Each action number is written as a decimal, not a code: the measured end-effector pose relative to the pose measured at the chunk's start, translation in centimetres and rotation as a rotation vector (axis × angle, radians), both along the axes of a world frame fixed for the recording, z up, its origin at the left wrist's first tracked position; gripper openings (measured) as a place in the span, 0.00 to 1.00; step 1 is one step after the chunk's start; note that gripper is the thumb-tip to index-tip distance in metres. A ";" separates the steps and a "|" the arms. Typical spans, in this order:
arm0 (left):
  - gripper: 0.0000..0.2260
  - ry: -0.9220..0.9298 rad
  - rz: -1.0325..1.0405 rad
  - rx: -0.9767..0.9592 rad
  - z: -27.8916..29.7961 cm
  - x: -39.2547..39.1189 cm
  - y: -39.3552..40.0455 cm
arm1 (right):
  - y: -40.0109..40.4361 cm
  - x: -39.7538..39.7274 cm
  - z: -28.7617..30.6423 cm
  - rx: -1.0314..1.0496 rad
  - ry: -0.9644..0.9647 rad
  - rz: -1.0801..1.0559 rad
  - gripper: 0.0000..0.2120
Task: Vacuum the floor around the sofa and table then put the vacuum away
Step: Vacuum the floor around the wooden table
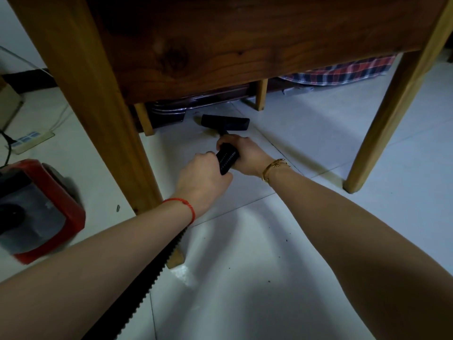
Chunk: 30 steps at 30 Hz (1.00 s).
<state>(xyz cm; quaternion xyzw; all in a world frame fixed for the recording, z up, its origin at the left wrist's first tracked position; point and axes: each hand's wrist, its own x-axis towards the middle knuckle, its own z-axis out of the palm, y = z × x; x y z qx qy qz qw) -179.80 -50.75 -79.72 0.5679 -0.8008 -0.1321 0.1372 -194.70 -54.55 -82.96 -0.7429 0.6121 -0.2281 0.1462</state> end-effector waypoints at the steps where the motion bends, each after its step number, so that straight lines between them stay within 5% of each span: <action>1: 0.09 0.007 0.003 -0.001 -0.1 0.4 0.4 | 0.2 0.3 0.0 0.004 0.009 0.017 0.15; 14: 0.07 0.004 -0.049 0.029 1.1 5.2 7.3 | 7.1 4.1 0.4 -0.064 0.087 0.075 0.13; 30: 0.07 -0.016 -0.239 -0.016 5.4 10.9 16.3 | 19.9 8.1 4.8 -0.176 0.266 -0.115 0.14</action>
